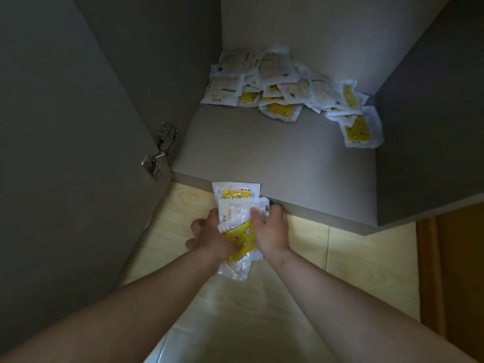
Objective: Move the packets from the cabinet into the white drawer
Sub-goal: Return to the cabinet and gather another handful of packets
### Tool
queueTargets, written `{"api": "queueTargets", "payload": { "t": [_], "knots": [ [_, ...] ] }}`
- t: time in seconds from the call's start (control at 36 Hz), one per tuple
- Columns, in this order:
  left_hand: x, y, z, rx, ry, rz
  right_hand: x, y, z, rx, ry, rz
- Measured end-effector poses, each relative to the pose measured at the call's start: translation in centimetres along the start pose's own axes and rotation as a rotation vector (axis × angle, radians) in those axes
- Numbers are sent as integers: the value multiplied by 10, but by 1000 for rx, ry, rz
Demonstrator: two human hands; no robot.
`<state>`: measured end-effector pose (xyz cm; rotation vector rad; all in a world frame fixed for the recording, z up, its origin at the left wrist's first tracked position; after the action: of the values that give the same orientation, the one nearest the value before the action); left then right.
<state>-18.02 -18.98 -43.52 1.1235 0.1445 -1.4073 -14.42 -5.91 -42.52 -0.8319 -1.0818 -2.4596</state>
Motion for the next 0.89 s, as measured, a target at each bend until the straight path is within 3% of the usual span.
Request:
{"api": "queueTargets", "payload": {
  "t": [0.14, 0.31, 0.53, 0.64, 0.89],
  "knots": [
    [4, -2, 4, -36, 23, -86, -2, 6, -6, 316, -193, -59],
    [3, -5, 16, 0, 137, -197, -11, 6, -1, 446, -248, -112],
    [6, -4, 6, 154, 227, -117, -22, 12, 3, 537, -289, -217],
    [9, -10, 1, 151, 234, -122, -29, 12, 6, 576, -363, -283],
    [-15, 8, -7, 280, 491, -78, -24, 10, 15, 473, -569, -206]
  ]
}}
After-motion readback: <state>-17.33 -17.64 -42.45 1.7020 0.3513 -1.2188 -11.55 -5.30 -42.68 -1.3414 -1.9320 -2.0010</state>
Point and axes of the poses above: each hand's wrist, its own y-axis away from the middle knuckle, its own z-axis out of the back of the hand, x = y × z, the point moved 4 cm from there along -y, towards the middle knuckle, and after that the axes turned 12 degrees about -z, right-handed, at the moved point
